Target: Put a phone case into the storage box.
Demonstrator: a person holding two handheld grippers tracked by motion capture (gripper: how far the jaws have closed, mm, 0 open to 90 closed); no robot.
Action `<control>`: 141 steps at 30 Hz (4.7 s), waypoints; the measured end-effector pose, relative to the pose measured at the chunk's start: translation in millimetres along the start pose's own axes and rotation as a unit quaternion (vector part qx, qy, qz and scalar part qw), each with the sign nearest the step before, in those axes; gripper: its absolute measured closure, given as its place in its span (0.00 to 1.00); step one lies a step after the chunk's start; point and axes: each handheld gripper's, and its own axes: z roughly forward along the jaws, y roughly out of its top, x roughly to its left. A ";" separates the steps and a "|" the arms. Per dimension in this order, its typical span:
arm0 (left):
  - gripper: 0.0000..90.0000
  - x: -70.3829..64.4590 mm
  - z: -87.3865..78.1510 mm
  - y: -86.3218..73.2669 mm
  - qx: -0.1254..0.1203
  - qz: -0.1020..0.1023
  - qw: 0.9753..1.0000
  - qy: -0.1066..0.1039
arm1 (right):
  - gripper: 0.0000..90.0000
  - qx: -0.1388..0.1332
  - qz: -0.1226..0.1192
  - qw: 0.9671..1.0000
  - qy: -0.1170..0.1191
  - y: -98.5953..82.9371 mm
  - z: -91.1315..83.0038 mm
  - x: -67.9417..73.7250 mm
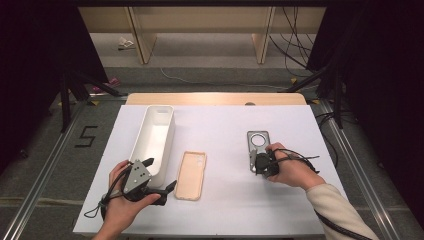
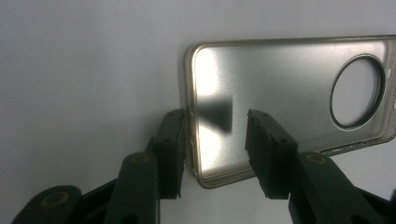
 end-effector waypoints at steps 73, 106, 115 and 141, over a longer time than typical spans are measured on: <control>0.02 -0.4 -0.7 0.2 -0.001 0.000 1.000 0.000 | 0.99 -0.016 -0.006 1.000 0.021 -1.8 -5.5 1.6; 0.03 0.1 -1.7 0.1 -0.004 -0.002 1.000 0.002 | 0.99 -0.170 0.082 0.981 0.034 -19.4 -21.5 1.4; 0.03 0.0 -1.6 0.1 -0.003 -0.001 1.000 0.002 | 0.99 -0.216 0.101 0.970 0.042 -21.8 -21.8 2.4; 0.10 0.9 16.6 55.7 0.008 -0.024 1.000 -0.012 | 0.99 -0.328 0.109 0.935 0.075 -4.7 -29.9 11.7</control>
